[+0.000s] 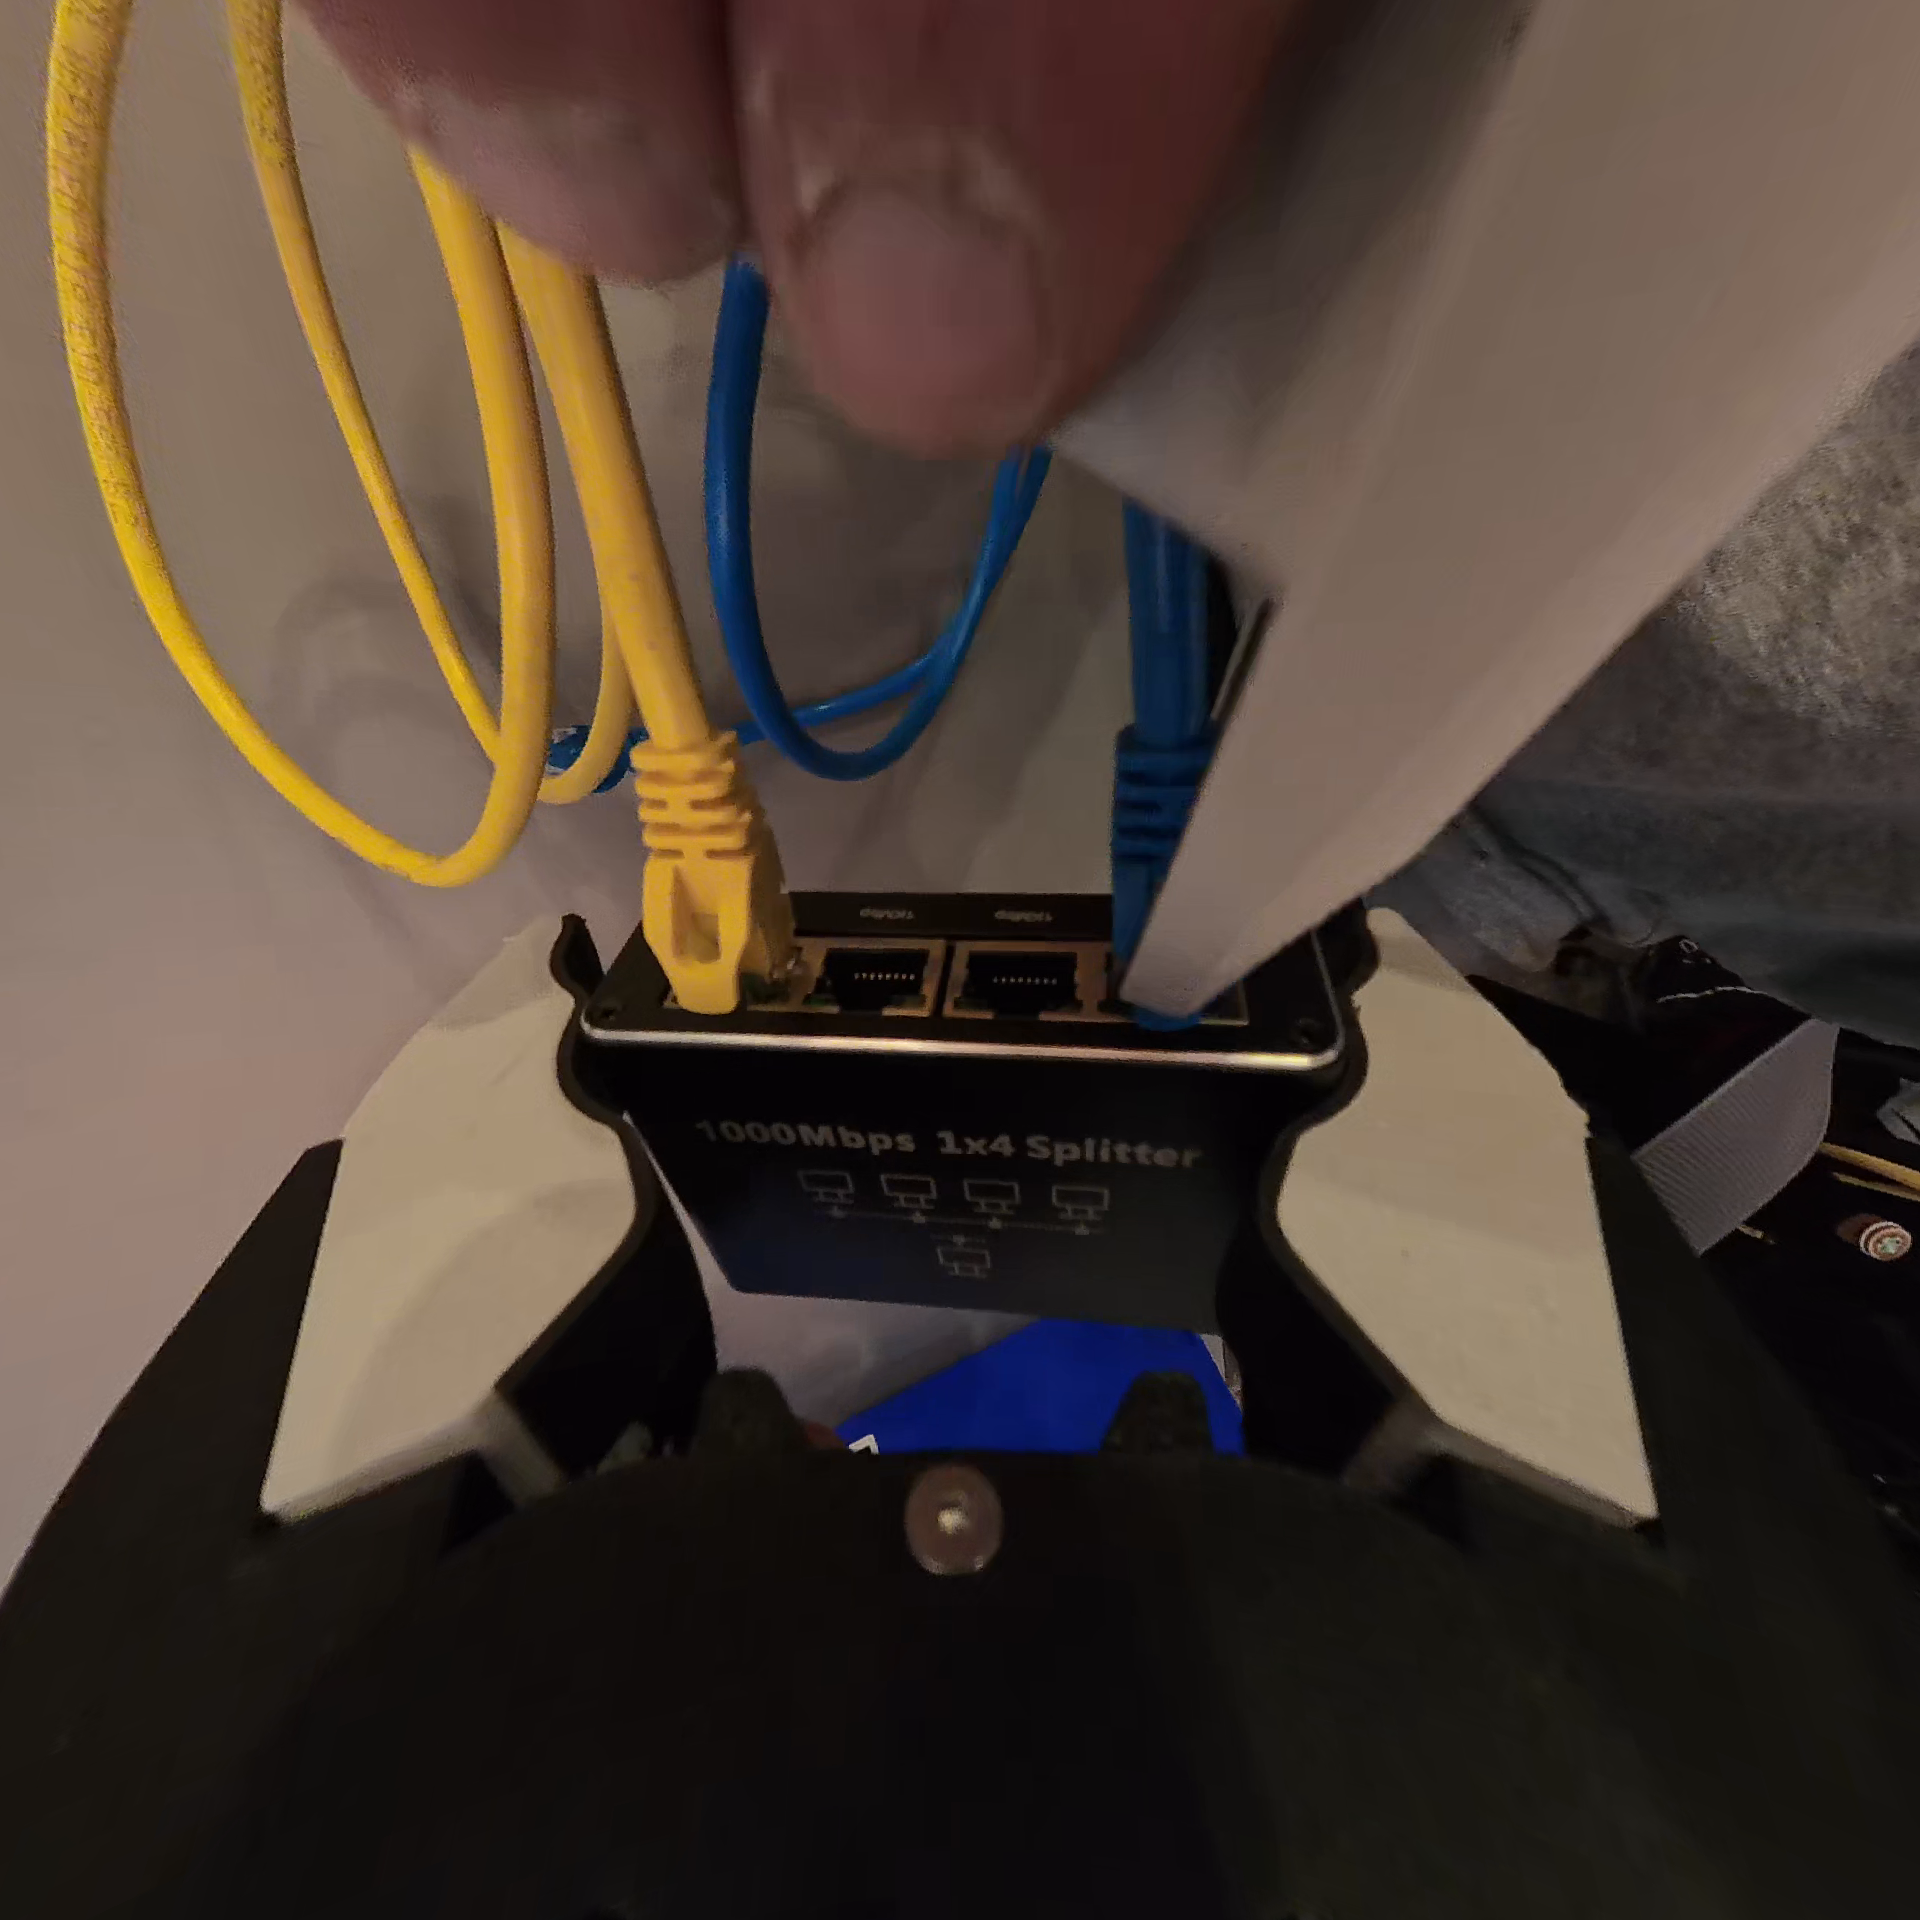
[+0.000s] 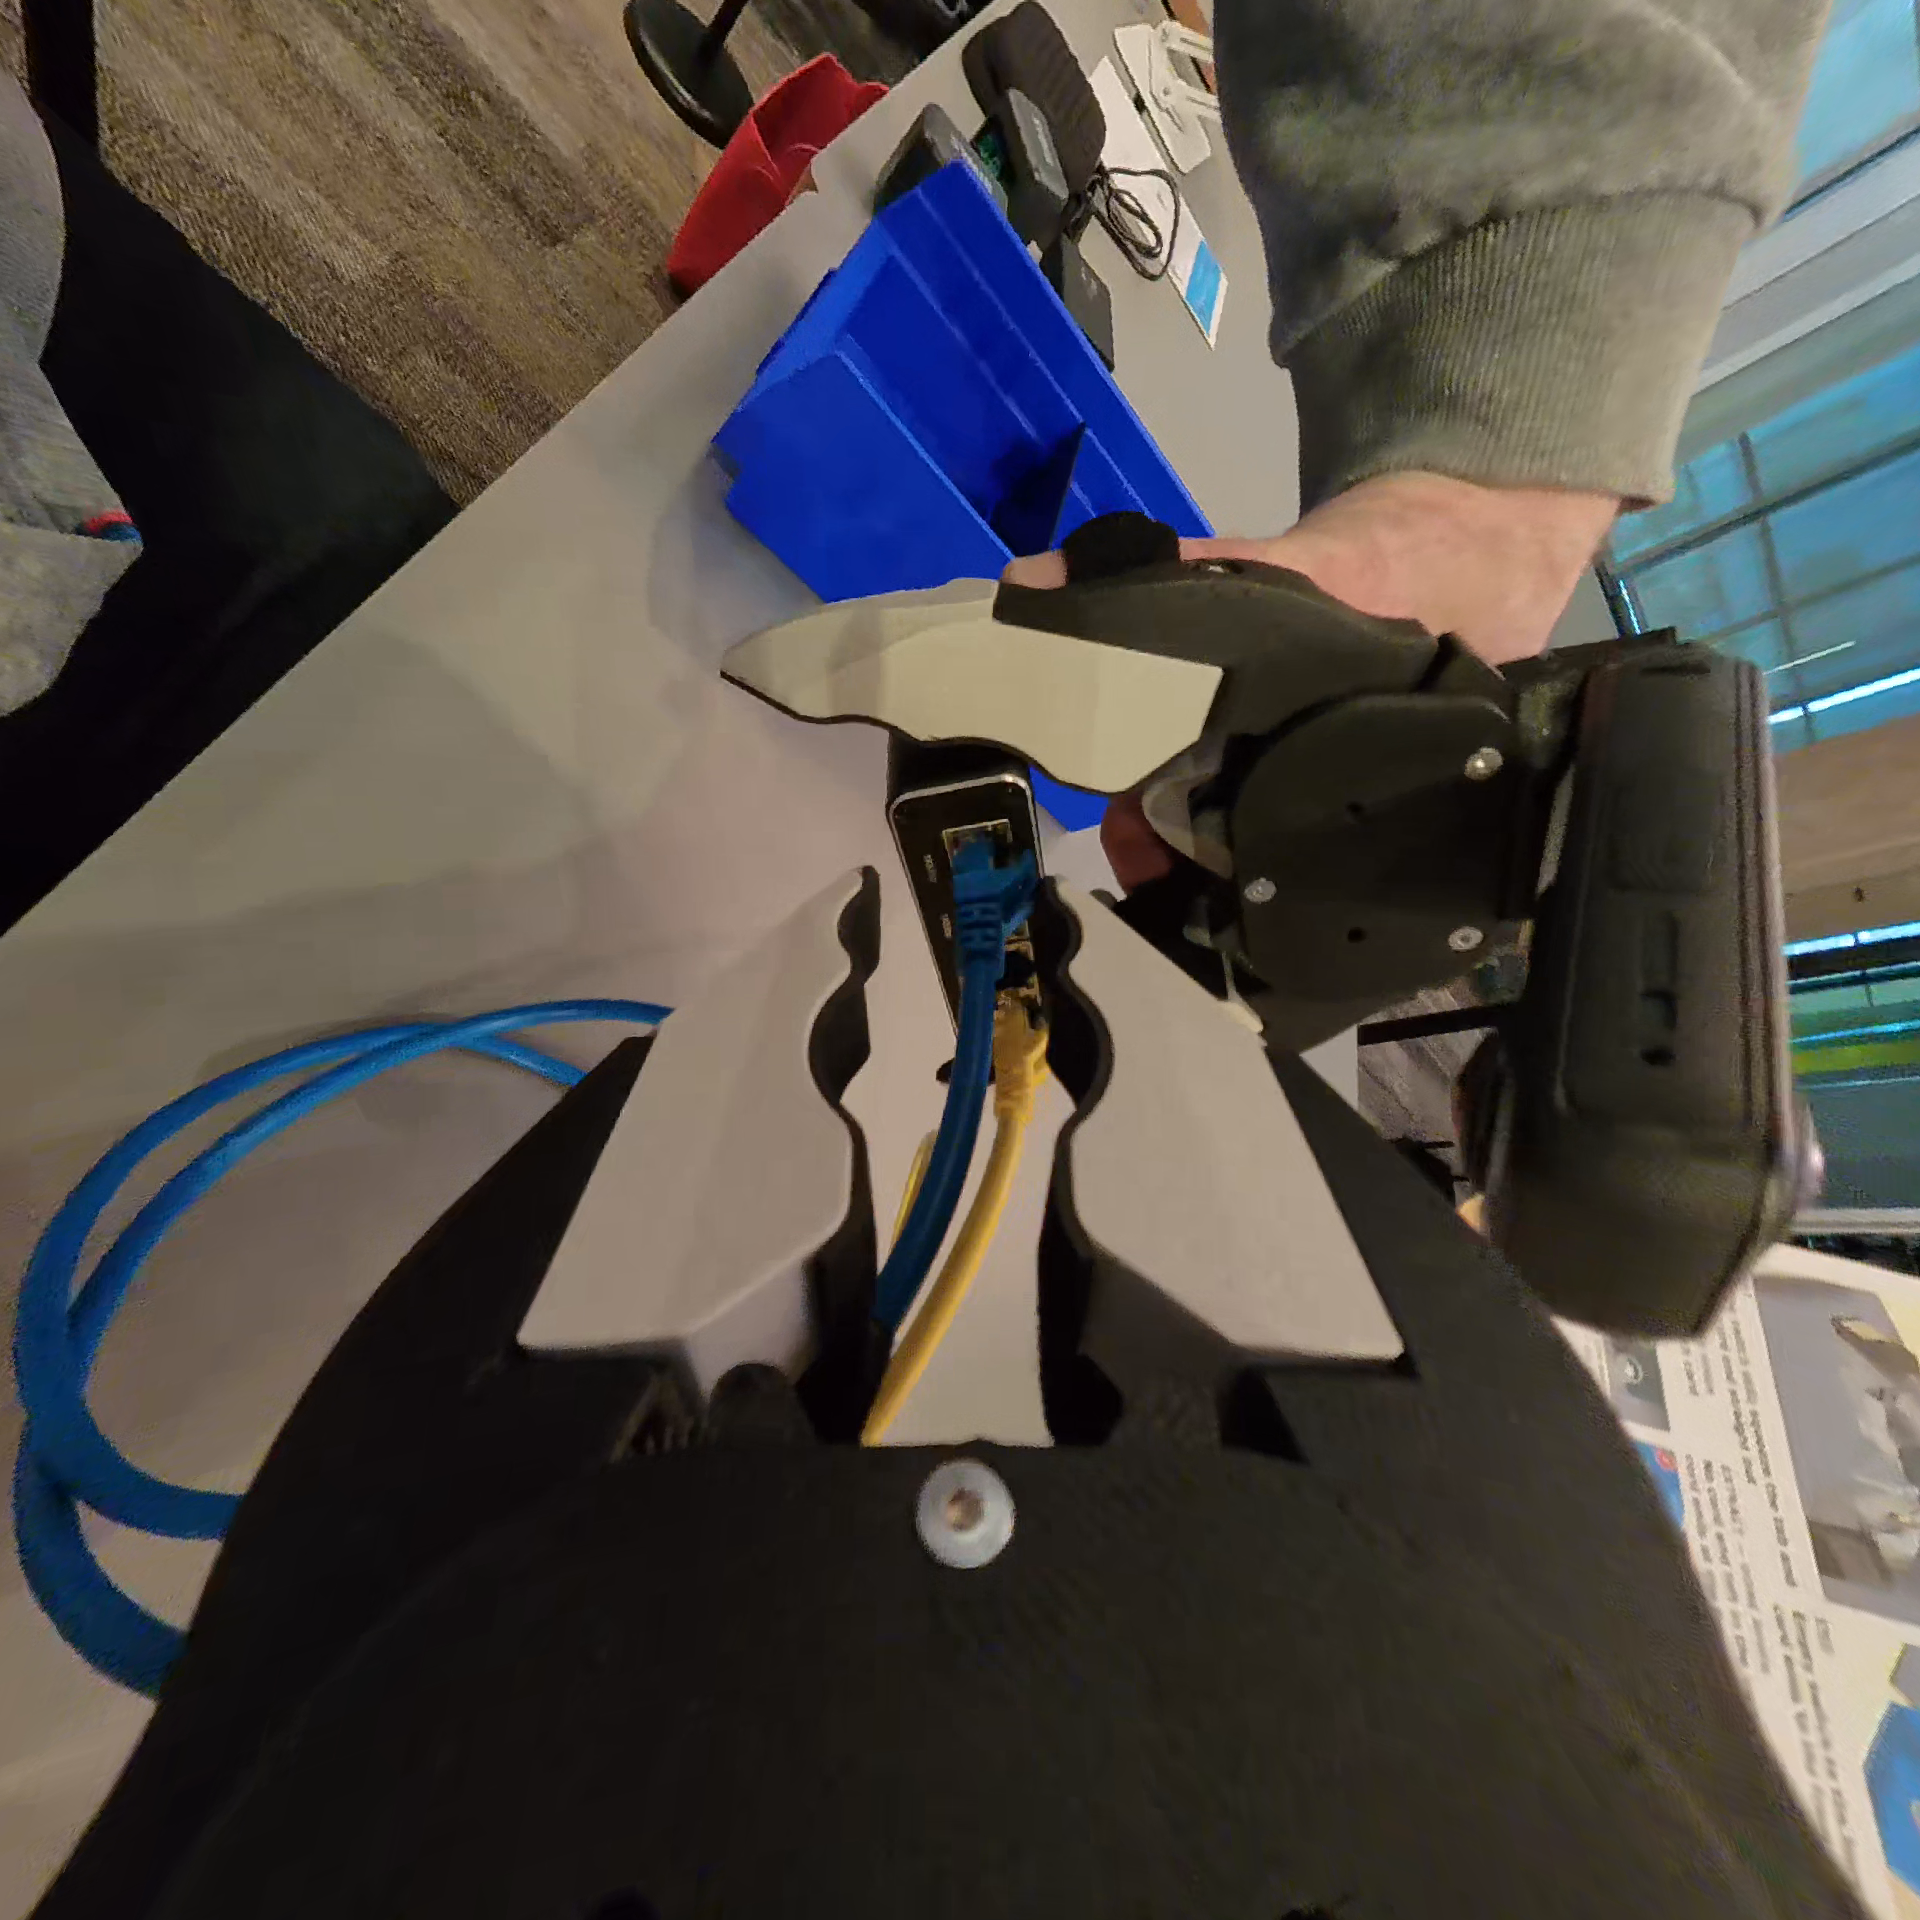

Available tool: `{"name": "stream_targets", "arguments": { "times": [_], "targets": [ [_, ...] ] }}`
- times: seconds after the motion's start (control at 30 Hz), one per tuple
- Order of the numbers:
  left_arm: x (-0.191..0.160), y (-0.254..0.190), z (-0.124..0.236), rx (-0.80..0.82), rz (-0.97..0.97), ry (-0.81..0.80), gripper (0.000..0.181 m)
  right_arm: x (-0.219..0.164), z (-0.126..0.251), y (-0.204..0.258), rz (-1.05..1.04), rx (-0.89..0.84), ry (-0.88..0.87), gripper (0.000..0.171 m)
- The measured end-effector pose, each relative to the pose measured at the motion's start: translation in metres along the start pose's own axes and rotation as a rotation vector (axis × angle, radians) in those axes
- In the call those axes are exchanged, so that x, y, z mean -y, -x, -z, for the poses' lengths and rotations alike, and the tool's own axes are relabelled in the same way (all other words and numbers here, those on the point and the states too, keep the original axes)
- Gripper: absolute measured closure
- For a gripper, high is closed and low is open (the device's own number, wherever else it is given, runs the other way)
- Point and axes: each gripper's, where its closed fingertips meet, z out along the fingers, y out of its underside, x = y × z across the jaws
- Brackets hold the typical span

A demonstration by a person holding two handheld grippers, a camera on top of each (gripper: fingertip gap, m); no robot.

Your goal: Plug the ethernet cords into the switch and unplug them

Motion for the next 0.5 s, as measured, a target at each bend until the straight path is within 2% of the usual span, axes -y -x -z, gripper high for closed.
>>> {"name": "stream_targets", "arguments": {
  "times": [0.2,0.5],
  "targets": [
    [0.000,-0.004,0.002,-0.002,-0.033,0.028,0.053,0.004,0.000,-0.006,0.072,-0.002,-0.007,0.159],
    [0.005,-0.012,0.008,-0.012,-0.069,0.027,0.053,0.017,0.007,-0.008,0.108,0.019,-0.067,0.159]
  ]
}}
